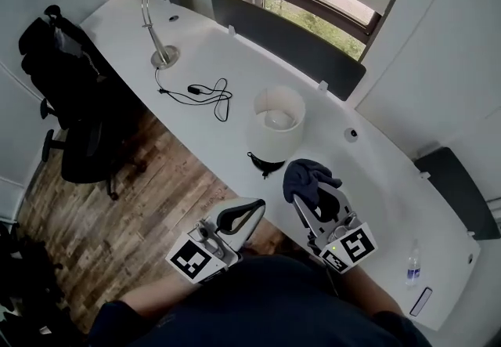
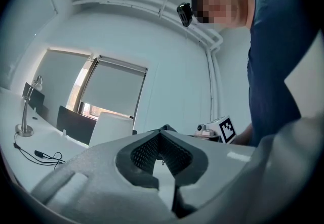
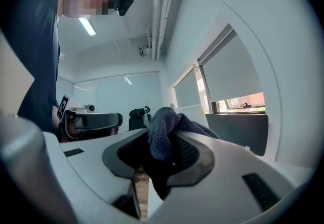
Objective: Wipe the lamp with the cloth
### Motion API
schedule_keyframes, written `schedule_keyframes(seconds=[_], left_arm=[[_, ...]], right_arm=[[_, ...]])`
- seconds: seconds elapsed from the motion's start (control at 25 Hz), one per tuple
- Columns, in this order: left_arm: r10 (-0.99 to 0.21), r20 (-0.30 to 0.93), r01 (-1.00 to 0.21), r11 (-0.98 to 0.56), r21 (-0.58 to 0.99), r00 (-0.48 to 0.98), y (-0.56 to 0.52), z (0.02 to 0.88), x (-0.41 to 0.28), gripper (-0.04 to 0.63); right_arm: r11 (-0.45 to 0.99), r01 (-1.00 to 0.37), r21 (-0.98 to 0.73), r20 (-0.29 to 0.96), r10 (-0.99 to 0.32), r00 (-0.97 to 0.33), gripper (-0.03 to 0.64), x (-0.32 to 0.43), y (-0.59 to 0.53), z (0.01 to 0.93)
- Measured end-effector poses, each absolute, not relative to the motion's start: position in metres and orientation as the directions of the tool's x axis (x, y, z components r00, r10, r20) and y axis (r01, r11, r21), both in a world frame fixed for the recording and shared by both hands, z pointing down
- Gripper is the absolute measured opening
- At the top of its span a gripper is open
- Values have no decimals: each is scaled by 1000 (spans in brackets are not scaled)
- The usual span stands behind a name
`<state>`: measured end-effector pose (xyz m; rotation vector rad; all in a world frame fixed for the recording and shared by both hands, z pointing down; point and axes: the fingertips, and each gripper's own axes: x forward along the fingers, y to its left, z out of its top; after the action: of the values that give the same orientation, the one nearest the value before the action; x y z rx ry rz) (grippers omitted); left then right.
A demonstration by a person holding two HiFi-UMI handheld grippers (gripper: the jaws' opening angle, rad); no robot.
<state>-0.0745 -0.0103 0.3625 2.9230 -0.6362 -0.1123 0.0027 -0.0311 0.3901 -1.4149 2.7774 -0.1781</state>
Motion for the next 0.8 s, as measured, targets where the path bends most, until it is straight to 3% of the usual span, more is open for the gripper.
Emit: schedule_keyframes(seconds=[0.48, 0.8], left_arm=[[-465, -30, -456, -877, 151, 885, -35, 357, -59, 6], [-522, 9, -516, -842, 158, 853, -44, 364, -56, 6]], right_arm=[[627, -777, -49, -37, -779, -626, 133, 22, -87, 349], [667, -740, -88, -6, -743, -669, 133, 25, -104, 380]])
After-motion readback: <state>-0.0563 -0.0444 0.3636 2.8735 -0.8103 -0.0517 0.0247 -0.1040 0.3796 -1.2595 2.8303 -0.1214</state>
